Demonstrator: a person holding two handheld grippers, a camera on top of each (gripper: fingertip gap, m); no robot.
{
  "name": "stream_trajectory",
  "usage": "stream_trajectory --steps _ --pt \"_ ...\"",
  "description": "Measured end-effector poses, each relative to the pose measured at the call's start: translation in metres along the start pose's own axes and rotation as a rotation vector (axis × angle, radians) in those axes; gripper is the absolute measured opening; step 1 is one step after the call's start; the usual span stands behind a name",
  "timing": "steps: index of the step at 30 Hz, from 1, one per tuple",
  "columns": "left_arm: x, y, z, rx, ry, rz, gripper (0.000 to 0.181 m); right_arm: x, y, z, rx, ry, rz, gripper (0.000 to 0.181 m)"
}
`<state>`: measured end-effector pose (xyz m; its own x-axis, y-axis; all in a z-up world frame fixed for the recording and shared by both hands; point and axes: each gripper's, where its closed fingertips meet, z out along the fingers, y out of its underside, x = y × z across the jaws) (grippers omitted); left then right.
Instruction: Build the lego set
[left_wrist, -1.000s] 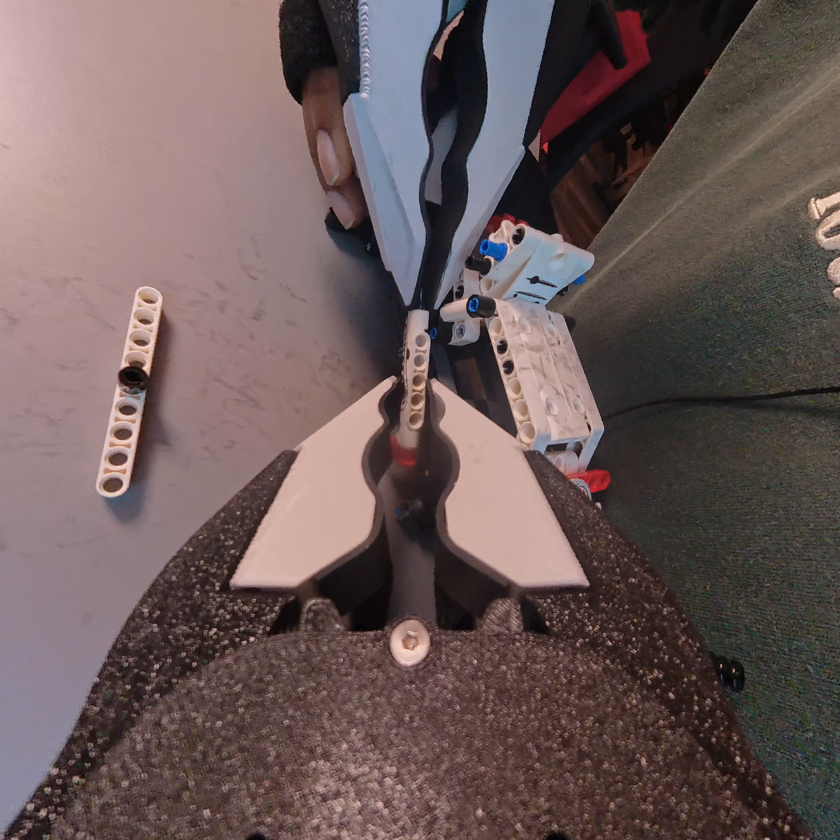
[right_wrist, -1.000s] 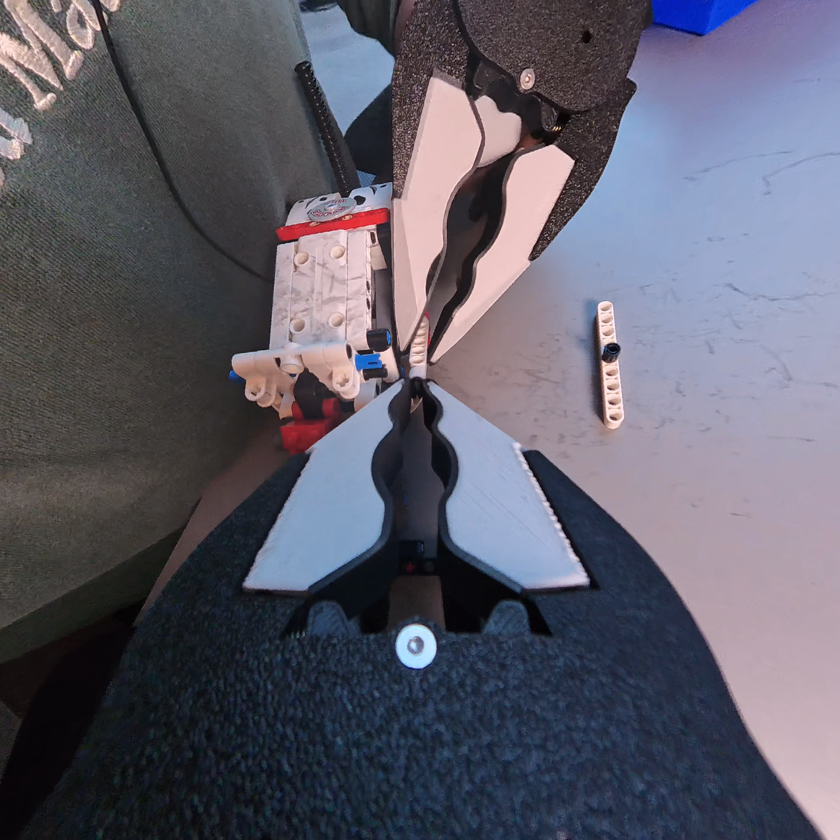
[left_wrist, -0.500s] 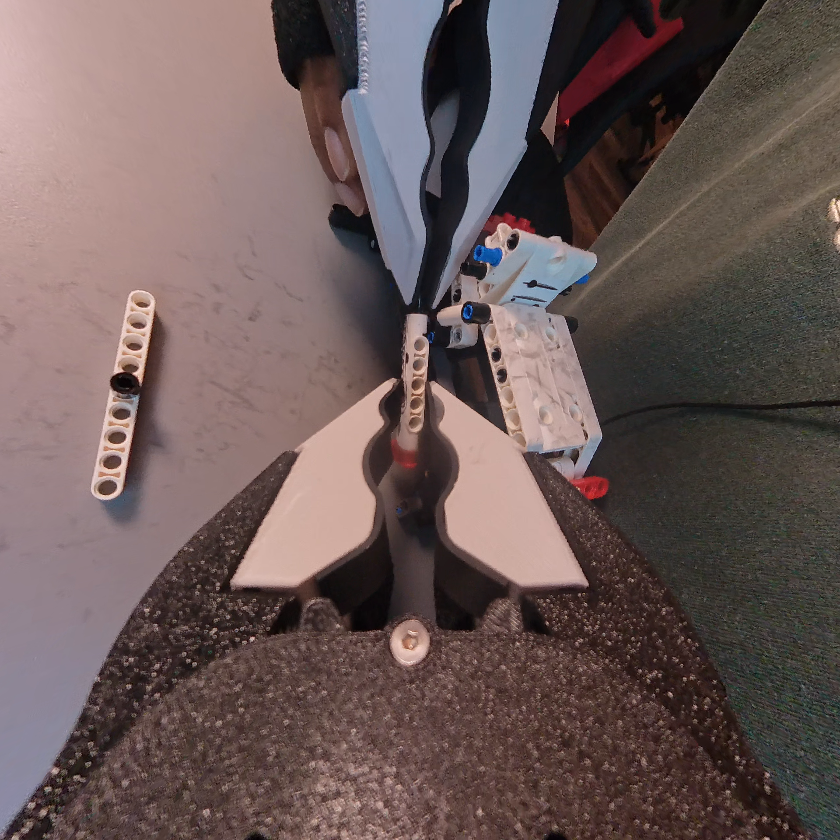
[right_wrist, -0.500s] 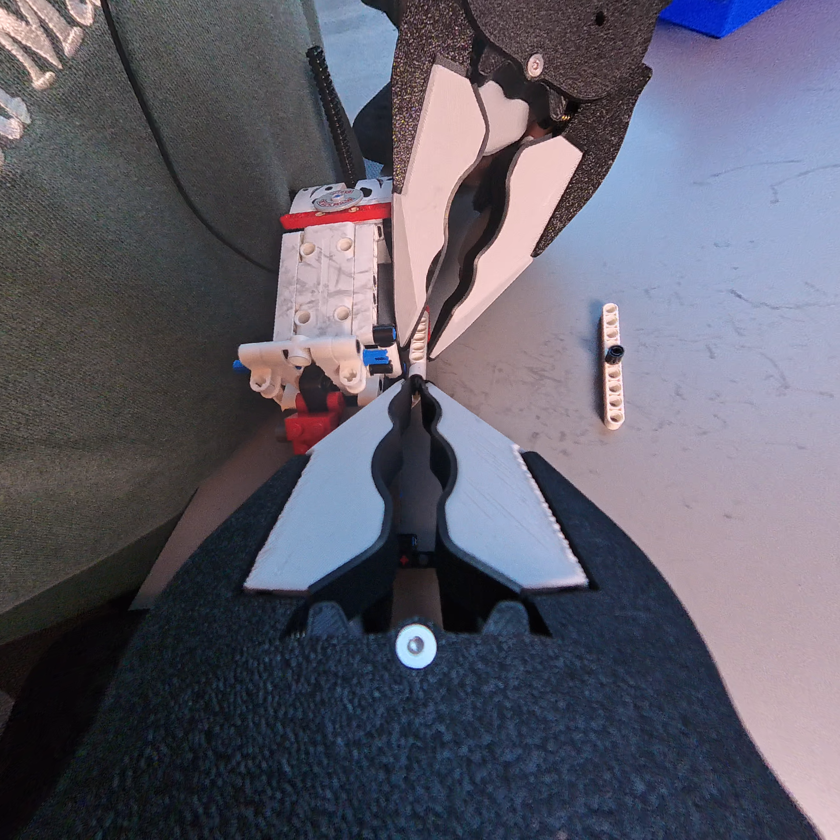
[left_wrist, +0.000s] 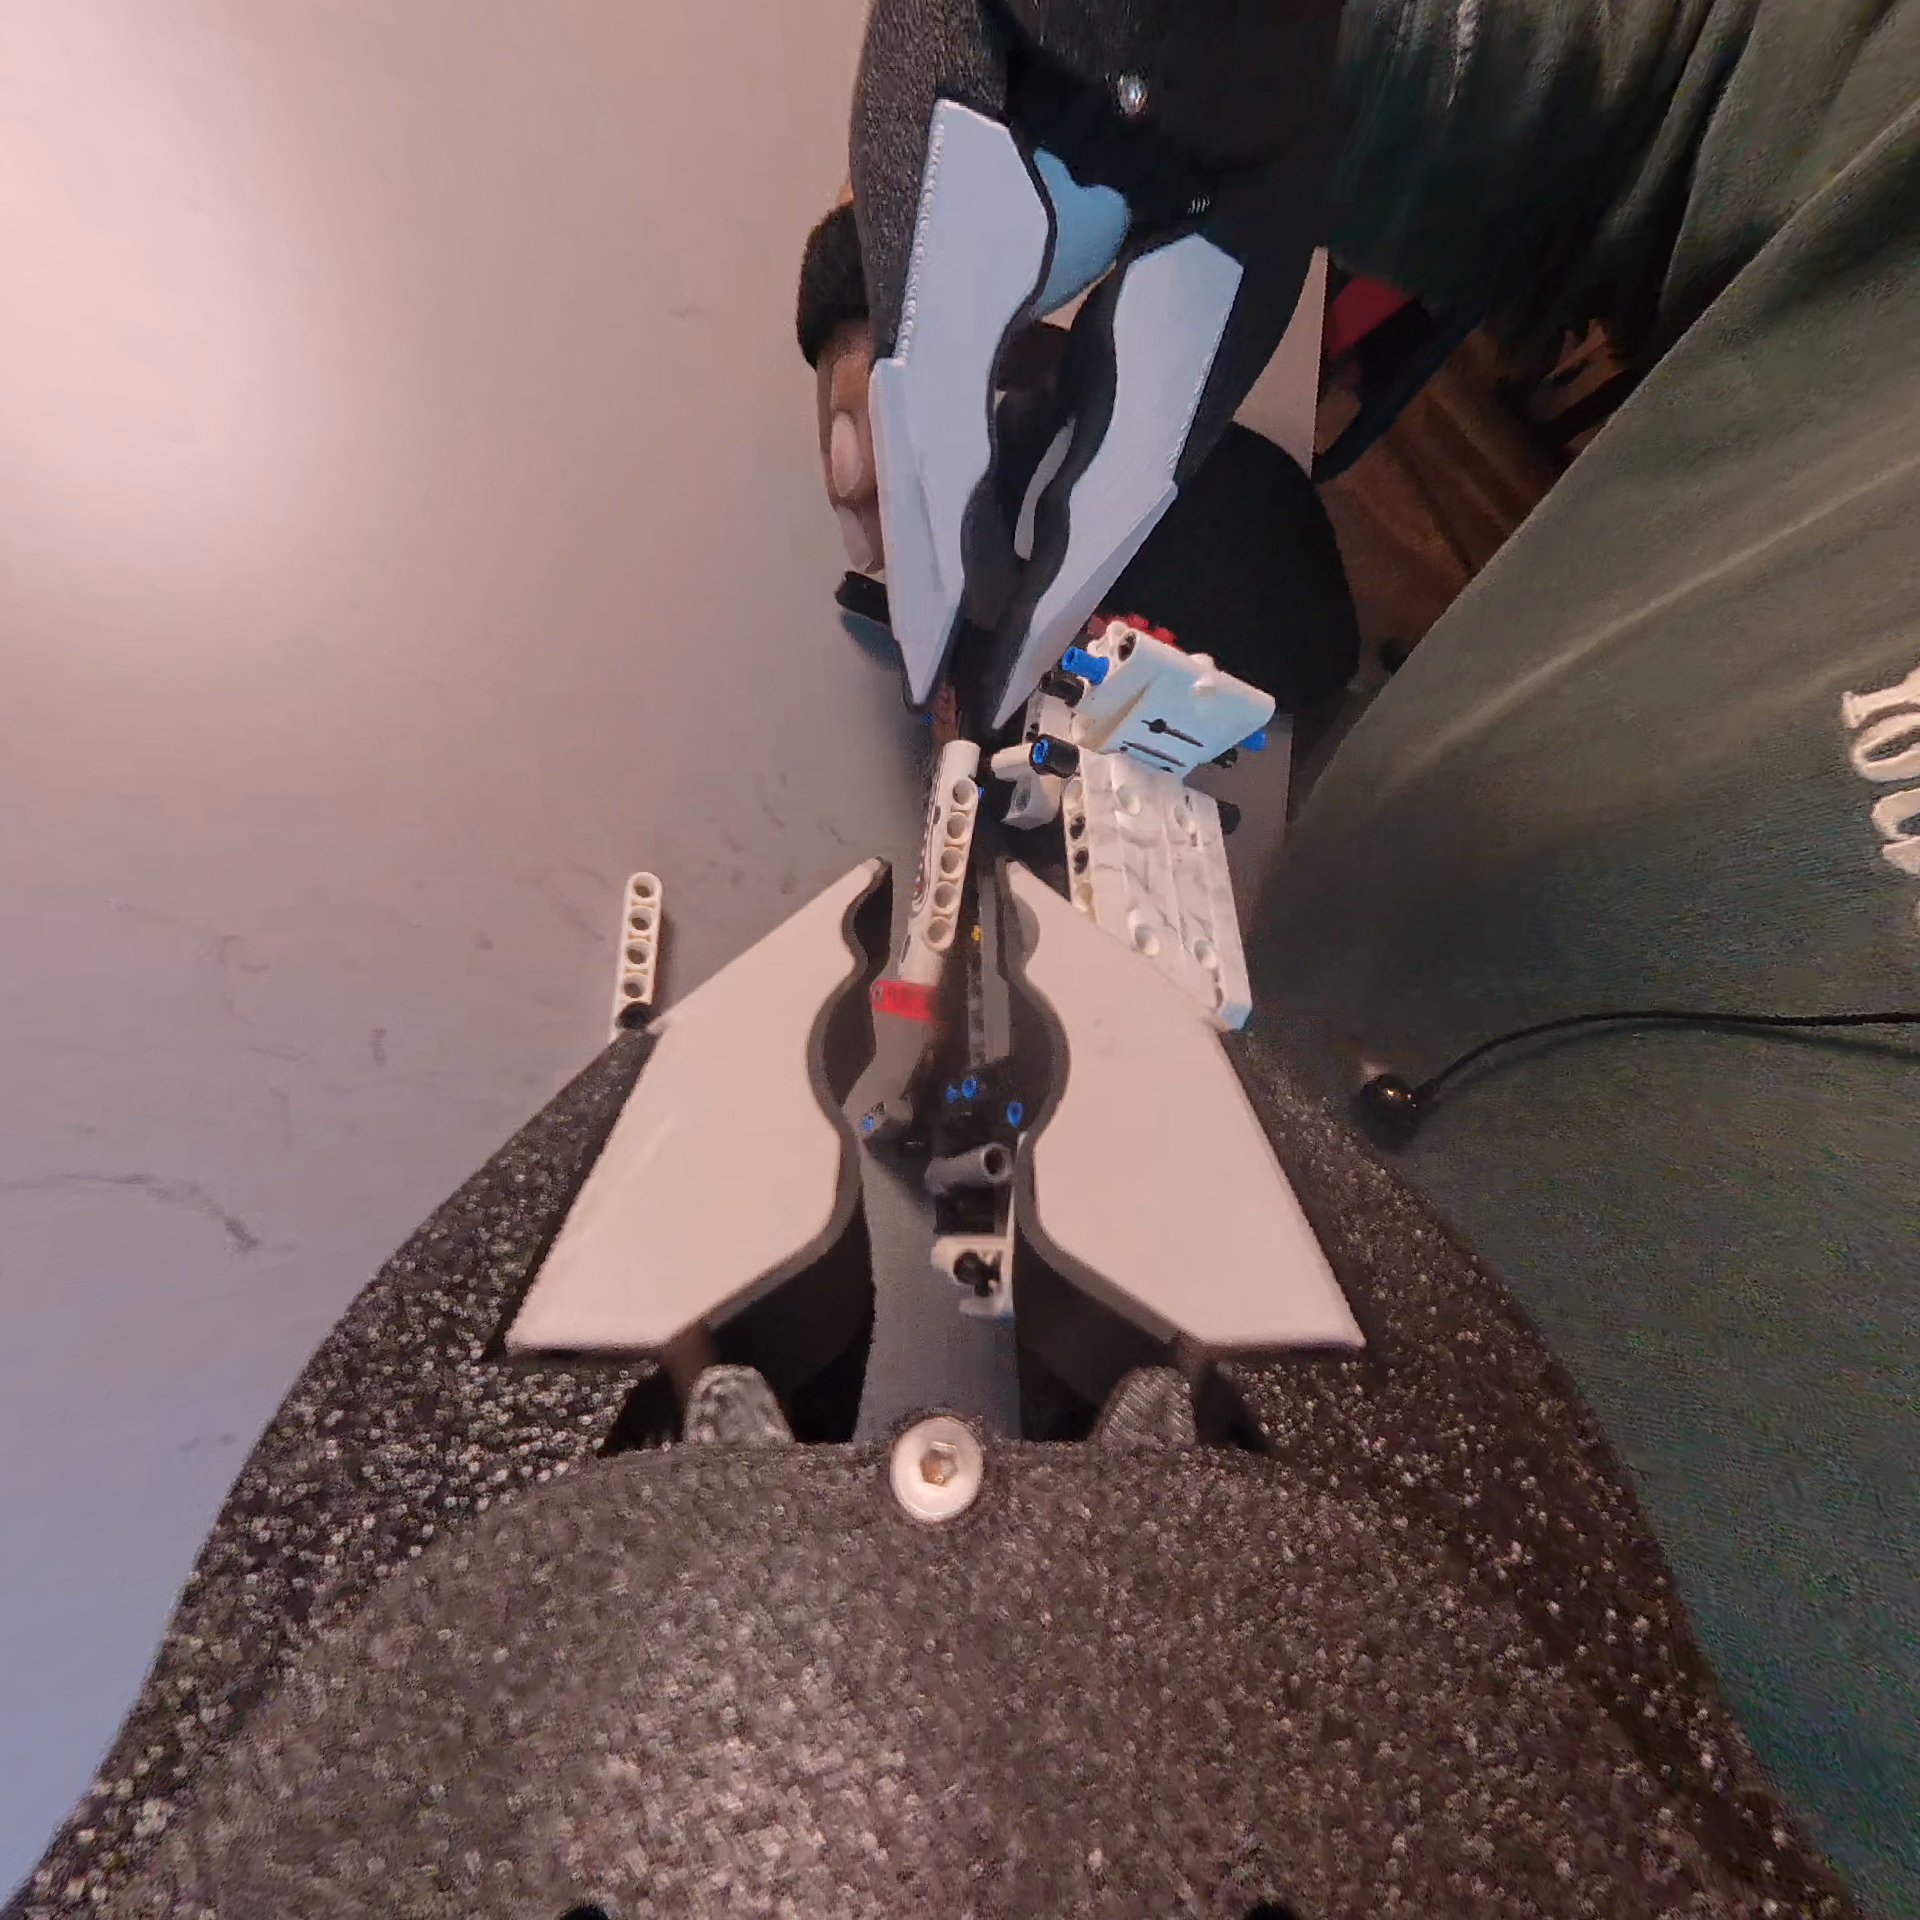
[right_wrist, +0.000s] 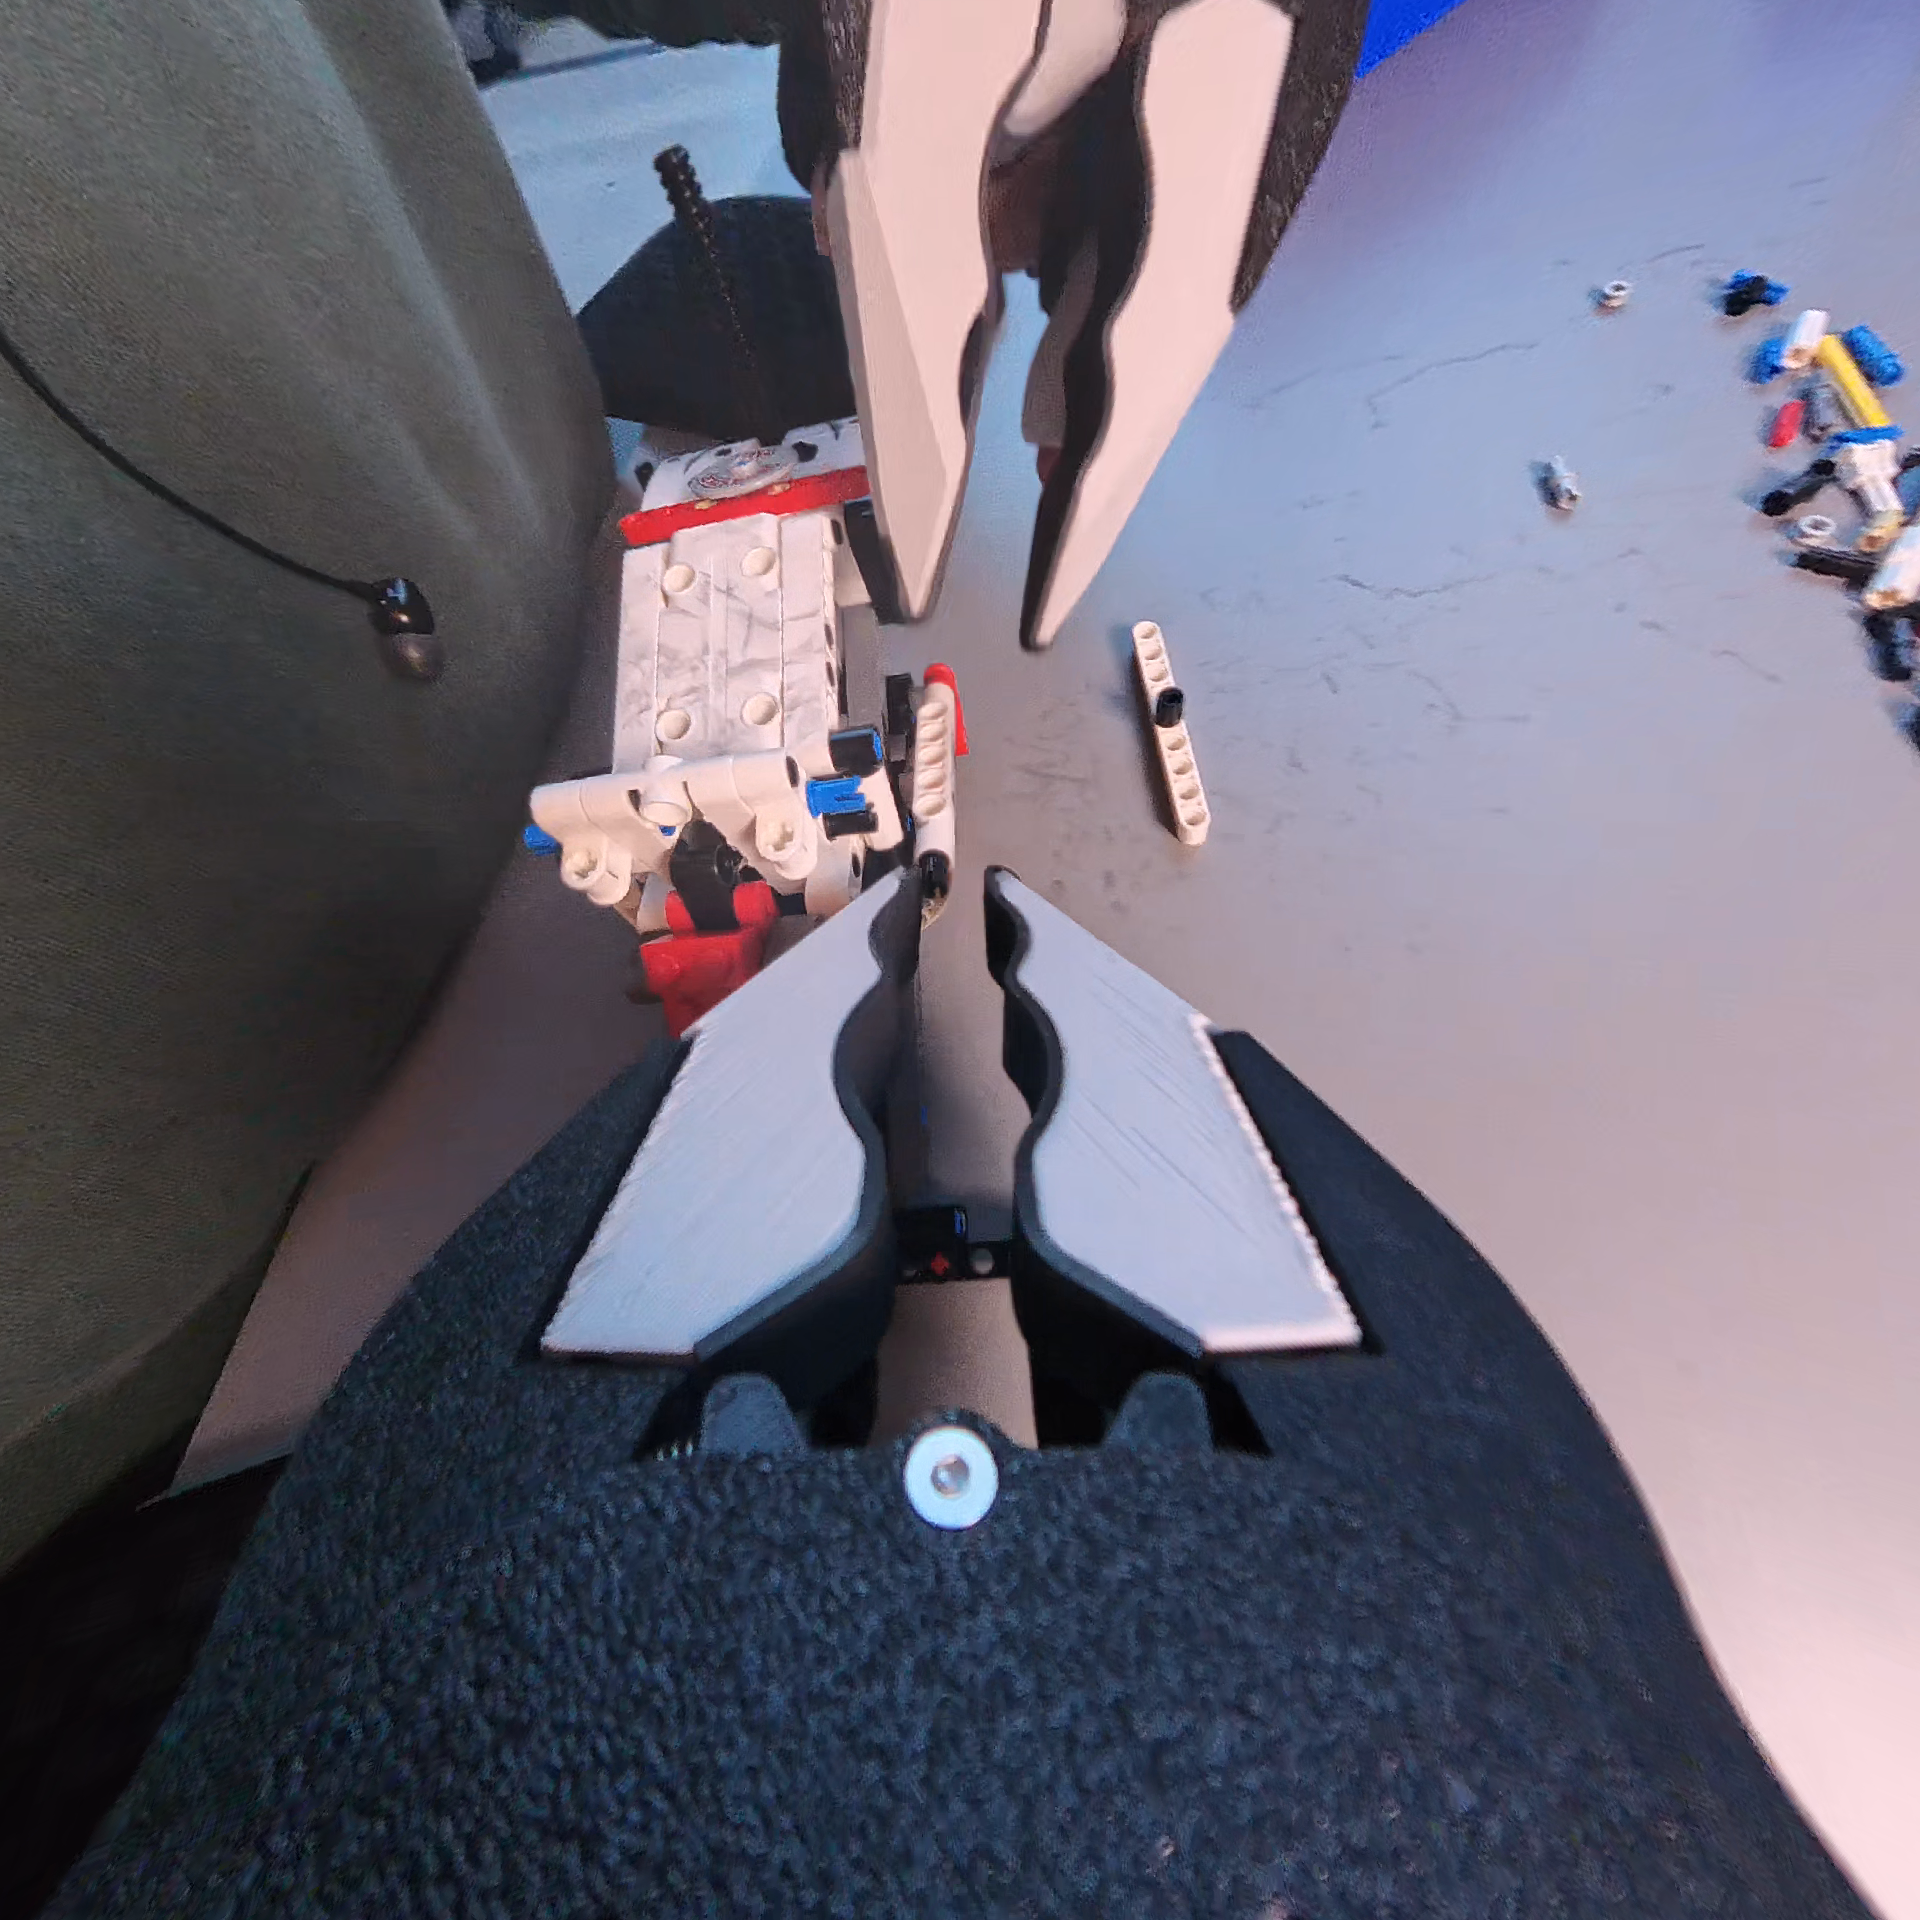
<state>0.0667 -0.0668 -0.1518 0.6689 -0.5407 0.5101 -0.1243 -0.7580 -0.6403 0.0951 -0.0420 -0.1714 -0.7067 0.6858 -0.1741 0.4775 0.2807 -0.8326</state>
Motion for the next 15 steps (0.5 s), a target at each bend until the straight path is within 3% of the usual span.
stream_trajectory --steps 3,6,10,15 --pt "-0.014 -0.004 -0.02 0.026 -0.101 0.038 0.017 0.013 0.0 -0.025 0.052 0.105 0.035 0.011" --pt "-0.04 0.015 -0.029 -0.023 -0.231 0.072 0.019 0.02 -0.005 -0.051 0.113 0.207 0.036 0.011" --pt "-0.064 0.037 -0.021 -0.069 -0.301 0.11 0.02 0.027 -0.003 -0.068 0.122 0.341 0.021 0.011" --pt "-0.067 0.045 -0.002 -0.099 -0.312 0.187 0.02 0.023 0.003 -0.069 0.122 0.423 0.023 0.012"
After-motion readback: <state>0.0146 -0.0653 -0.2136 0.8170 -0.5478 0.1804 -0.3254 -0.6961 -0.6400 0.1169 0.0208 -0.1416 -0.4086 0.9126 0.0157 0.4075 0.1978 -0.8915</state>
